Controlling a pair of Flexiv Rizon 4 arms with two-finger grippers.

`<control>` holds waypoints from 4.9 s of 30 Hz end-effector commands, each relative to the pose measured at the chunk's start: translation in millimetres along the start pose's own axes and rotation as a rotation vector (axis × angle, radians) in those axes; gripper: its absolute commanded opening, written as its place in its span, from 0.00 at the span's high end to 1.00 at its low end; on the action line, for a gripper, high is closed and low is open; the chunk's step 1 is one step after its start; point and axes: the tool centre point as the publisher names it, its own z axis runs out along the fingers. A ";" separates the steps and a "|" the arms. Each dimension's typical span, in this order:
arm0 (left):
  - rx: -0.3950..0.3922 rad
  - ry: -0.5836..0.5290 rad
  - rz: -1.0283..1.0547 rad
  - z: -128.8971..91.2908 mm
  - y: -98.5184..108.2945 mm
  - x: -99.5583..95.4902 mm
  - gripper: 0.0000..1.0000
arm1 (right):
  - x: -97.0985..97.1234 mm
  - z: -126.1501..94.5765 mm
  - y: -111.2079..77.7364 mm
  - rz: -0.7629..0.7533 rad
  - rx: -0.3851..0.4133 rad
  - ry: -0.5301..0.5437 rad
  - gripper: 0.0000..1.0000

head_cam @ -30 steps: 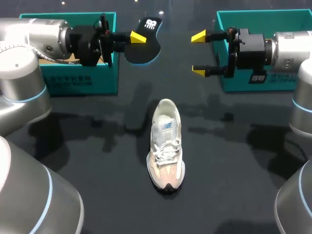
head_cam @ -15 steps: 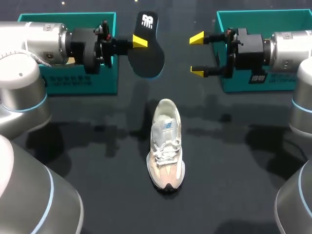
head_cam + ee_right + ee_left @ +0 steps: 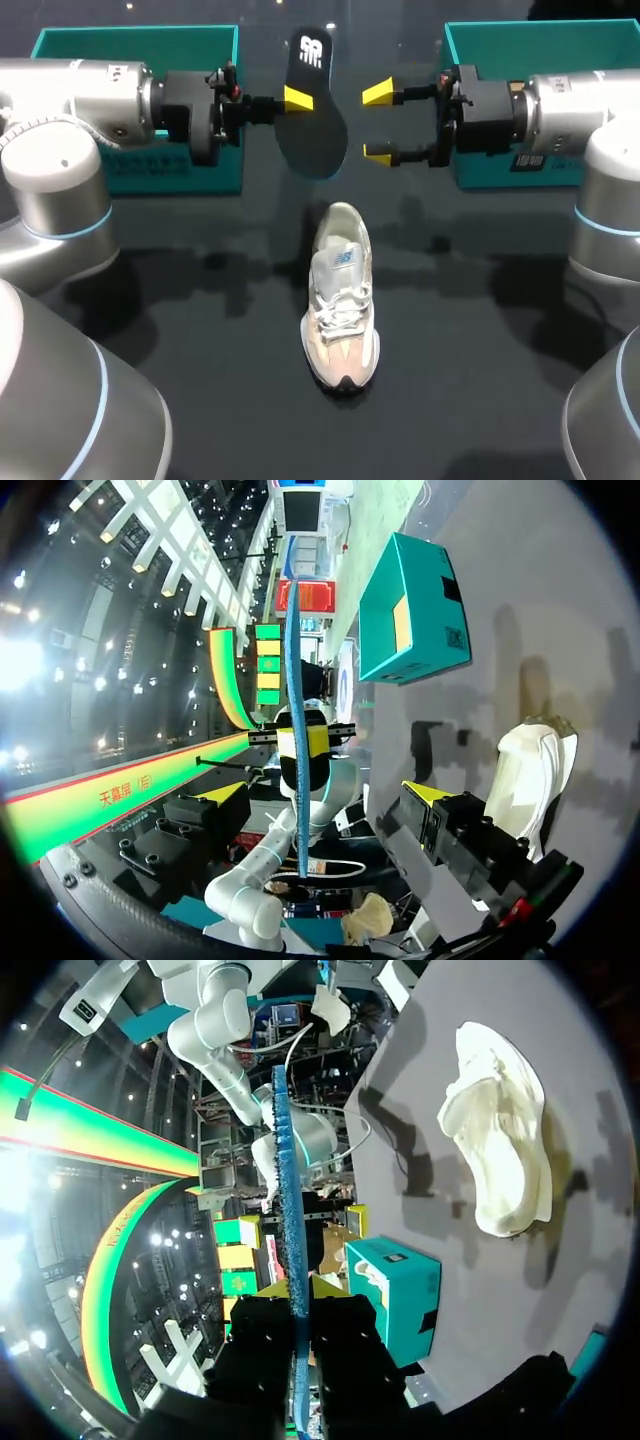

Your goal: Take the shoe out of the shoebox, open the shoe tongue, remove and reinsert the insole, then place the shoe into the shoebox

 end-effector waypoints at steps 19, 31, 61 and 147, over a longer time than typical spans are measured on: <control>-0.007 0.016 -0.007 22.4 14.3 14.1 1.00 | 3.6 33.6 -0.4 -0.089 0.064 -0.014 0.55; -0.008 0.013 0.023 28.4 18.2 13.3 1.00 | 4.9 44.0 -2.5 -0.099 0.082 -0.006 0.62; 0.015 -0.030 0.061 26.3 11.9 8.6 1.00 | 2.5 45.9 0.6 -0.088 0.071 0.007 0.96; -0.568 0.867 -1.245 -54.0 -67.7 99.2 0.00 | -59.8 12.2 6.6 -0.450 -0.123 -0.012 1.00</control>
